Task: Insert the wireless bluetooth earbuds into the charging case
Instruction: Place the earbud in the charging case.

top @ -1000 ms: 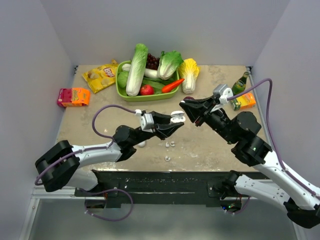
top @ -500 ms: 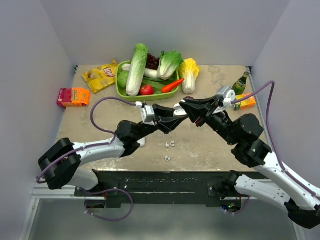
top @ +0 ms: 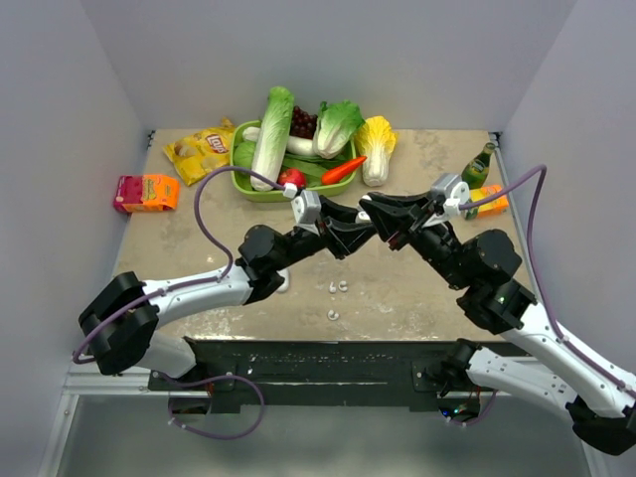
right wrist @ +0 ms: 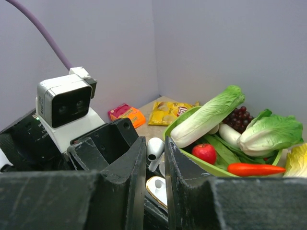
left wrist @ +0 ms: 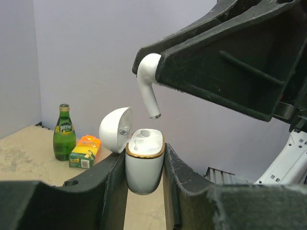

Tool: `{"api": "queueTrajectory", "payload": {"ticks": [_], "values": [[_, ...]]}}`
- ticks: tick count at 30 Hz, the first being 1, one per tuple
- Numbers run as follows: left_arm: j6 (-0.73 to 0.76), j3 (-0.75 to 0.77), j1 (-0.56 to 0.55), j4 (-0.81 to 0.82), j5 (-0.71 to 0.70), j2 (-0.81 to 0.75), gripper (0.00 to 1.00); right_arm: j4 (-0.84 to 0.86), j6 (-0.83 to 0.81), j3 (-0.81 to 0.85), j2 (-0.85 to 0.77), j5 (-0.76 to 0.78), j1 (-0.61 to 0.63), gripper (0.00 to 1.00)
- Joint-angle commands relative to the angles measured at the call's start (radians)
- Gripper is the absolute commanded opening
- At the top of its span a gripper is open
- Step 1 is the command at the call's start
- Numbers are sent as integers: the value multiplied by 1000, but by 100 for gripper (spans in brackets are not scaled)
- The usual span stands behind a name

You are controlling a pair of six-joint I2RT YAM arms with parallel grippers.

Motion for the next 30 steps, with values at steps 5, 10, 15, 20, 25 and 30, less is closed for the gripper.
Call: {"api": "queueTrajectory", "payload": {"ticks": [5,10,15,20,25,30], "values": [[-75,48,6,-15,-9,11,0,64,-41,-29,-10,90,5,0],[-81,59,6,-27,-14,9,0,55,-45,-33,-4,103,9,0],[-75,62,6,-33,-23,-3,0,41,-45,-30,2,103,11,0],[-66,65,6,-38,-31,-8,0,38,-45,-33,10,93,14,0],[-63,67,6,-39,-37,-11,0,29,-44,-35,10,101,17,0],[-58,73,9,-47,-44,-12,0,27,-41,-46,7,104,18,0]]}}
